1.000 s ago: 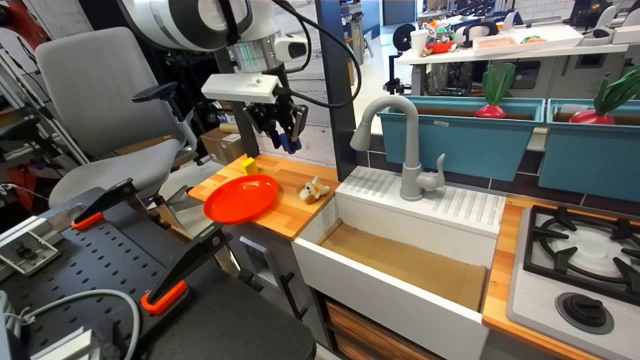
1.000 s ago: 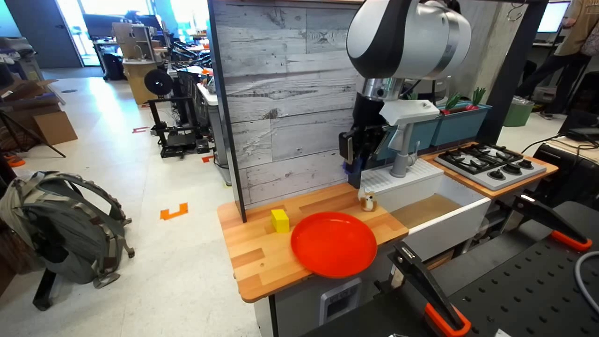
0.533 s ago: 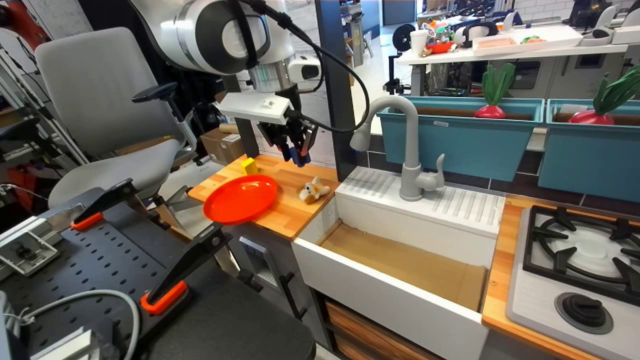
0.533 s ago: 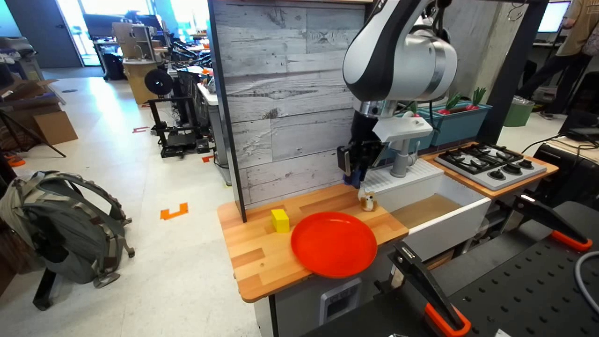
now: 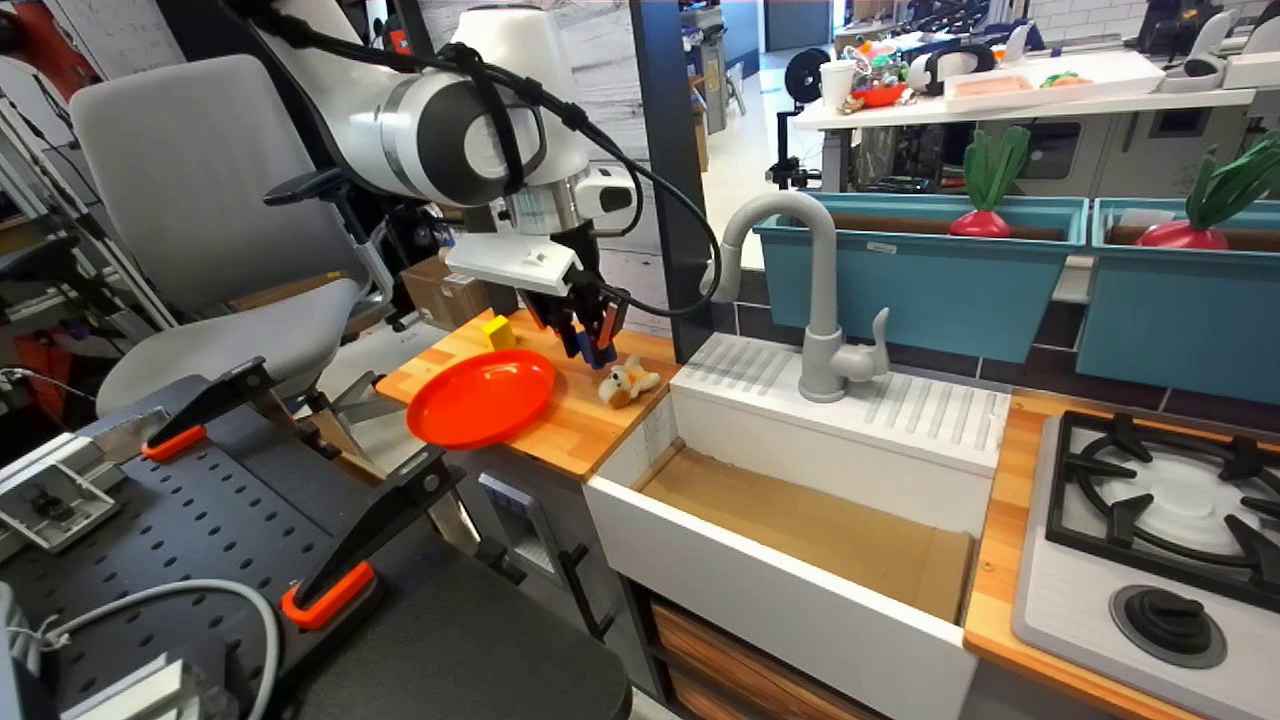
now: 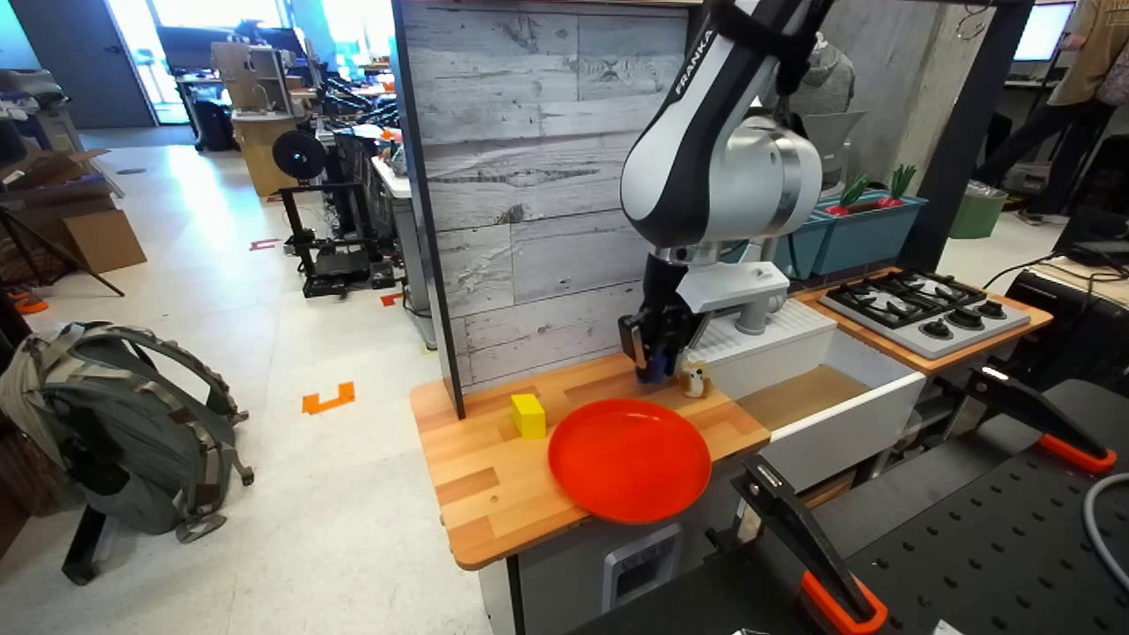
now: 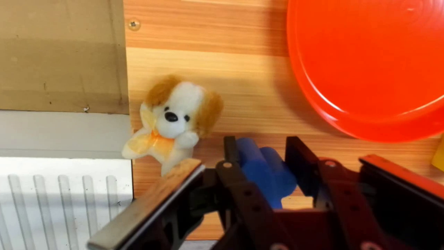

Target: Remove the blue block from the orange plate

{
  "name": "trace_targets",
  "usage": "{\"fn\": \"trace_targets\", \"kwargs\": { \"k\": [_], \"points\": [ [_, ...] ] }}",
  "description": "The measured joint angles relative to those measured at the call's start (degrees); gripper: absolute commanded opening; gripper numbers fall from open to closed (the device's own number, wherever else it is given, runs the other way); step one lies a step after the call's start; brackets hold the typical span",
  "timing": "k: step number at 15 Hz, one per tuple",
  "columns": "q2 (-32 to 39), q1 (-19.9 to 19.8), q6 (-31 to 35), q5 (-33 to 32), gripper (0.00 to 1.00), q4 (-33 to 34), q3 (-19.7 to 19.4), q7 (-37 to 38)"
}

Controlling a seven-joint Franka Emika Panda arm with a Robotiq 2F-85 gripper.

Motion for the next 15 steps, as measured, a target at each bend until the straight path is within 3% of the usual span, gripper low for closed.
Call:
{"fn": "trace_targets", "kwargs": {
  "k": [2,3,4,9,15],
  "points": [
    [1.0,0.5,-0.3,0.0,0.15,1.1,-0.2,0.2],
    [1.4,0.7,-0.5,0.0,0.65,1.6,-0.2,0.3],
    [1.7,0.9,-0.8,0.0,0.66,2.0,-0.2,0.5],
    [2.1,1.1,-4.5,0.0,1.00,3.4,-0.2,1.2],
    [-1.4,1.2,-2.7,-0.1,1.00,0.9,1.2,0.6]
  ]
}}
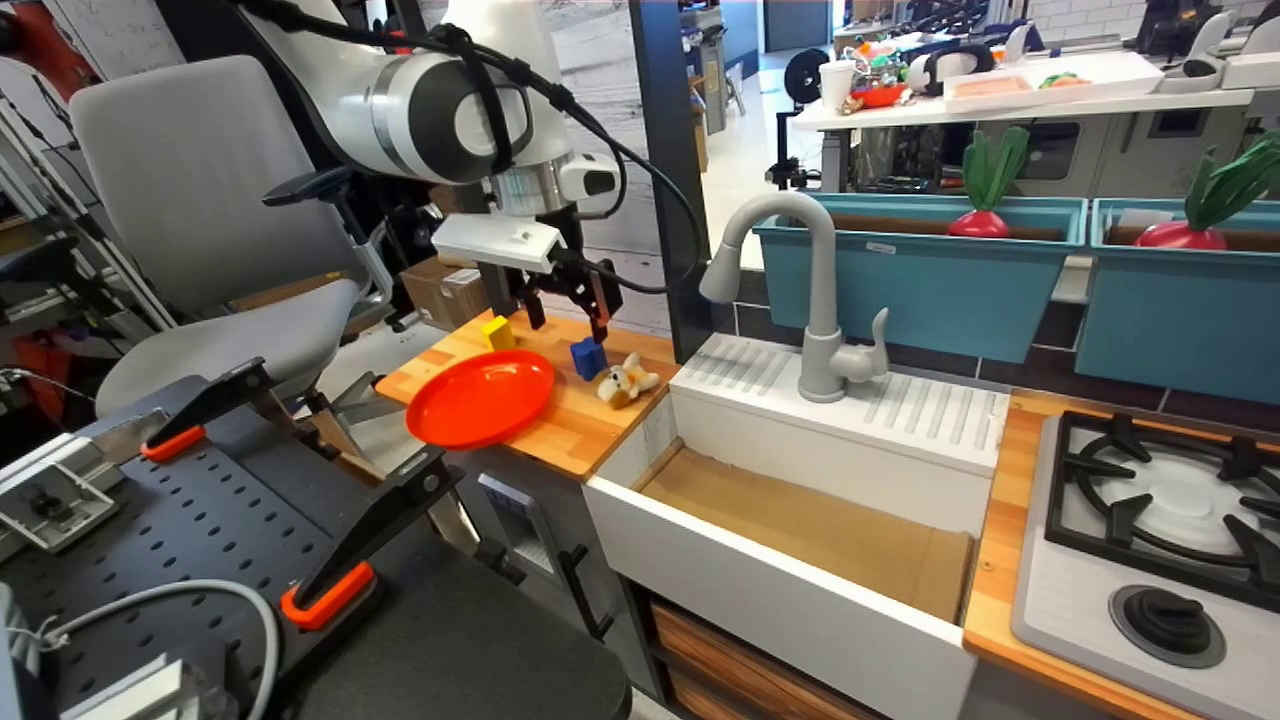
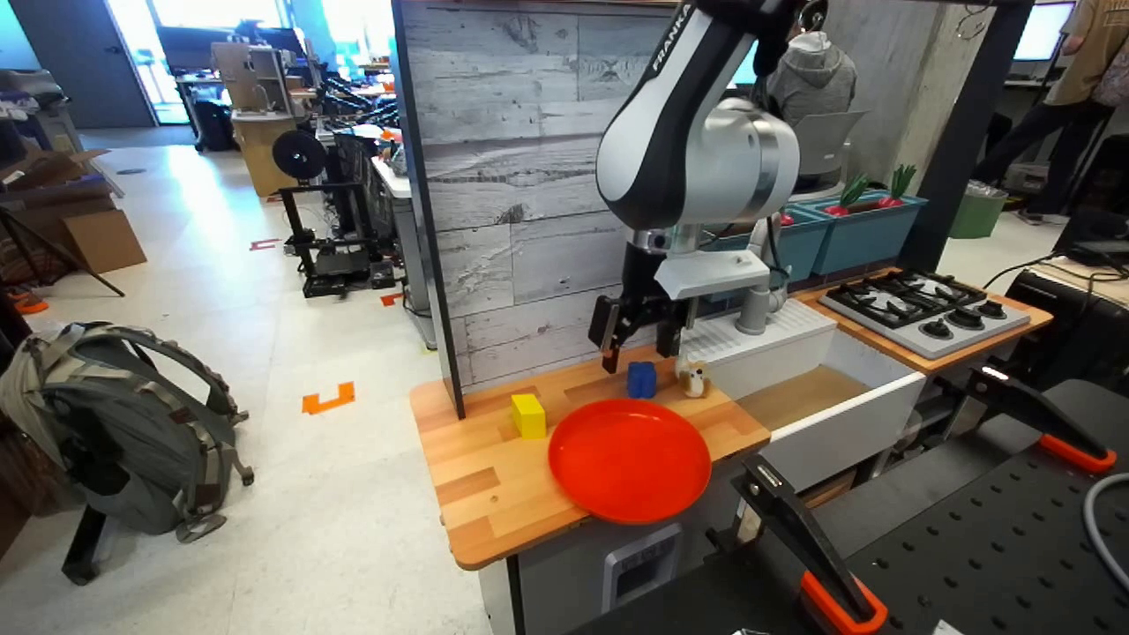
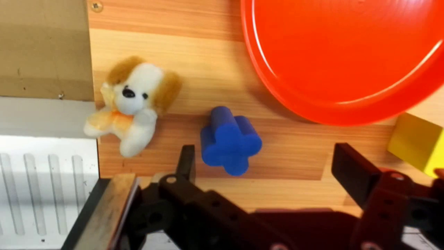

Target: Remove the blue block from the orange plate

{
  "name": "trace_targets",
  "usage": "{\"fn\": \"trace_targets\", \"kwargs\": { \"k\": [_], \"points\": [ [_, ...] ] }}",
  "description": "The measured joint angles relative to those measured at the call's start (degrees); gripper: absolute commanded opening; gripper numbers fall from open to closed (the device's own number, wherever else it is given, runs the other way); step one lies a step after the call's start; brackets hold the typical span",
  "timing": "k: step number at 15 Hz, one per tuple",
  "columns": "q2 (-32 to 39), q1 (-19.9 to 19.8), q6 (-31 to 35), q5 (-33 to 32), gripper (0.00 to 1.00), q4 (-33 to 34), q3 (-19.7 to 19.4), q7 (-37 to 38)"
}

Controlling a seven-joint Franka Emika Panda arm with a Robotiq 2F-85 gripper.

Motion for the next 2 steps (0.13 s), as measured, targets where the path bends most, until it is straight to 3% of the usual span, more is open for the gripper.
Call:
{"fn": "trace_targets", "kwargs": {
  "k": [2],
  "points": [
    [-3.7,0.1,1.1,-0.6,1.00,-3.5,0.7,-0.7]
  ]
}}
